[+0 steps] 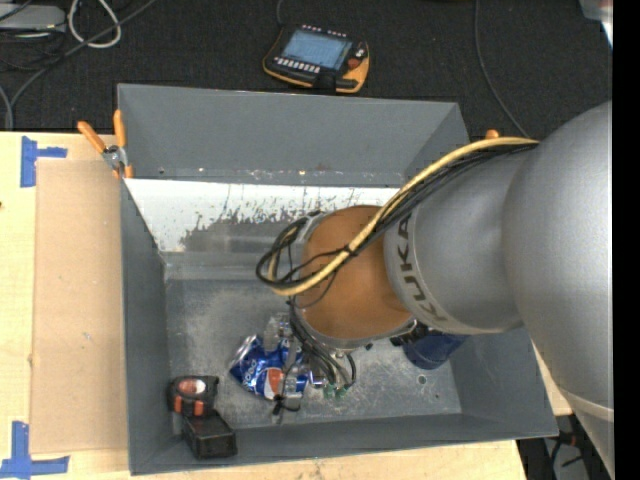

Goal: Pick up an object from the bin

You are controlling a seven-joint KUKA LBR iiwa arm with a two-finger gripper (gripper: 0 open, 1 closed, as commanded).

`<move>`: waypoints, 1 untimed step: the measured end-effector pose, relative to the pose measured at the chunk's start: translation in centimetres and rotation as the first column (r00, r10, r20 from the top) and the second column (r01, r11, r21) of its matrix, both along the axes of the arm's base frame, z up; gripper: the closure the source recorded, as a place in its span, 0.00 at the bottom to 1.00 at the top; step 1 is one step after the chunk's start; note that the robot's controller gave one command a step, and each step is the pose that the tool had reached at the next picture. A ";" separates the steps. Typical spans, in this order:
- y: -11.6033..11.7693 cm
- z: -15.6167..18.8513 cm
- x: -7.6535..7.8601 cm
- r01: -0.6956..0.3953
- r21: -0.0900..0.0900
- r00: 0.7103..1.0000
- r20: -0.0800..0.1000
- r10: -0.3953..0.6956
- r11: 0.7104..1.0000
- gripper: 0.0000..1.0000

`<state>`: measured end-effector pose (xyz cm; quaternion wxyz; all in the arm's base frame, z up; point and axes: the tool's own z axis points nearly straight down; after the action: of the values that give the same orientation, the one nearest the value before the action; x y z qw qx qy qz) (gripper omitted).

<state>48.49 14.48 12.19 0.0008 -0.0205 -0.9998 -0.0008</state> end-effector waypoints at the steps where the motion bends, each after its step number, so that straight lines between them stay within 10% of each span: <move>1: -1.5 -3.3 1.9 0.278 -0.009 0.961 -0.007 -0.278 0.961 1.00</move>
Offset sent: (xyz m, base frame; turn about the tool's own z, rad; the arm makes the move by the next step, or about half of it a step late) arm 0.0000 0.0000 0.0000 0.0000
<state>50.40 12.96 8.85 0.0045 -0.1604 -0.9870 0.0032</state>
